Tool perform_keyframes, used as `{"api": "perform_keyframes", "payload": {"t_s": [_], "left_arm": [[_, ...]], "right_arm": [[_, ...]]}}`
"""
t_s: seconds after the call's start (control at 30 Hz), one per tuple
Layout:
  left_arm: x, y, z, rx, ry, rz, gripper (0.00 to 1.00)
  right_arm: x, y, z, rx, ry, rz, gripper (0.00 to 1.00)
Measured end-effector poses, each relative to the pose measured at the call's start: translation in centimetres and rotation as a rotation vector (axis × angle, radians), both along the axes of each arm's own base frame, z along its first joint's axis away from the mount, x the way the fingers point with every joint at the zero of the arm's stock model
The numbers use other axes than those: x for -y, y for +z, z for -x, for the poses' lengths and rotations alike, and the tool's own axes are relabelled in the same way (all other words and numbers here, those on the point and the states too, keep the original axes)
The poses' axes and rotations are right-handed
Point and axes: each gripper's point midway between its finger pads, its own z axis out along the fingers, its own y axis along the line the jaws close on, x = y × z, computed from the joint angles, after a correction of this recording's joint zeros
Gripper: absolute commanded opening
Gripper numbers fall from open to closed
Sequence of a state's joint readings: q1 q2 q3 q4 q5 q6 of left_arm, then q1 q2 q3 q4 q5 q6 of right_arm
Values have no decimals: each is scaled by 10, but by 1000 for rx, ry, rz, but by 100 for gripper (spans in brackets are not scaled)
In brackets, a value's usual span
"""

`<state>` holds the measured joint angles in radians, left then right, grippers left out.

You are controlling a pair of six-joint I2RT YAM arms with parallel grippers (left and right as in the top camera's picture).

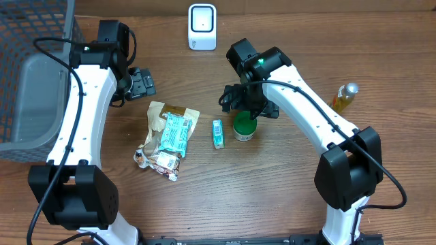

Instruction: Scan the item barcode

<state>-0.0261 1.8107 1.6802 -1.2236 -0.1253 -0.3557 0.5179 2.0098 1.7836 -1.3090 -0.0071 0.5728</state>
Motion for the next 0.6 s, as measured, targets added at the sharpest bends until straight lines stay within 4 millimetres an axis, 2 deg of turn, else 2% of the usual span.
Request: {"api": "perform_keyframes", "payload": {"t_s": [0.6], "left_arm": [[0, 0, 0, 0, 0, 0, 100]], "right_arm": [[-1, 0, -2, 9, 0, -5, 100]]}}
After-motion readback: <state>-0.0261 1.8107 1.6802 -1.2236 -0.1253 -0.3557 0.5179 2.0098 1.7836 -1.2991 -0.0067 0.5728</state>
